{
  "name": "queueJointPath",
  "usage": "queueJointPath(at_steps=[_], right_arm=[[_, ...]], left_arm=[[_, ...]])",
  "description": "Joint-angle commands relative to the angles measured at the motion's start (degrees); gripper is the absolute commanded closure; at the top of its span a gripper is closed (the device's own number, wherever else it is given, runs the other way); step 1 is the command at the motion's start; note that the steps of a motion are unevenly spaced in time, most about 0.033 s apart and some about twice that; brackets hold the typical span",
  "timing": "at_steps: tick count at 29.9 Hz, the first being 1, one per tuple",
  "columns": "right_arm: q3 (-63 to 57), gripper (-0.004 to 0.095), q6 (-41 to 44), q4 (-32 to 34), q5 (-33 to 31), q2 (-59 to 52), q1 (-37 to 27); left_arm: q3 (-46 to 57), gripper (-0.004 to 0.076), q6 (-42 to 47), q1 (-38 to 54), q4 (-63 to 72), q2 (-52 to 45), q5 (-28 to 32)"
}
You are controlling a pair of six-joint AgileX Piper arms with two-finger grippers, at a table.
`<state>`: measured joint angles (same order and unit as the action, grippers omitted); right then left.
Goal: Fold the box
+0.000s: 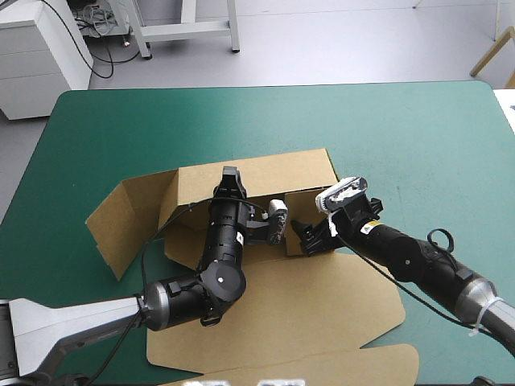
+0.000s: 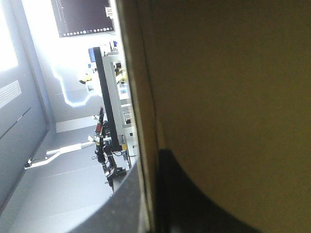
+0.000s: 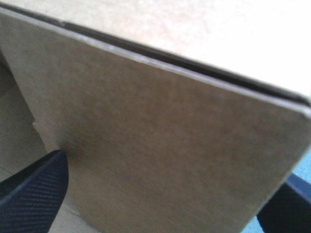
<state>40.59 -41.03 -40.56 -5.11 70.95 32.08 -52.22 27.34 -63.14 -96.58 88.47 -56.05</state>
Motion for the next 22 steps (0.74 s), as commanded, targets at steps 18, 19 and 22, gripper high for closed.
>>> queueJointPath(at_steps=[18,19,22], right_arm=[[1.7,0.0927,0.0,-0.3,5.1,-2.0,0.4],[1.7,0.0927,0.0,-0.3,5.1,-2.0,0.4],[1.7,0.0927,0.0,-0.3,5.8,-2.0,0.4]], left_arm=[[-1.2,0.0625,-0.3,-0.3,-7.4,-1.9,-0.4],[-1.2,0.0587,-0.3,-0.3,-7.4,-1.9,-0.3],[-1.2,0.0429,-0.3,-0.3,-7.4,-1.9,0.7]])
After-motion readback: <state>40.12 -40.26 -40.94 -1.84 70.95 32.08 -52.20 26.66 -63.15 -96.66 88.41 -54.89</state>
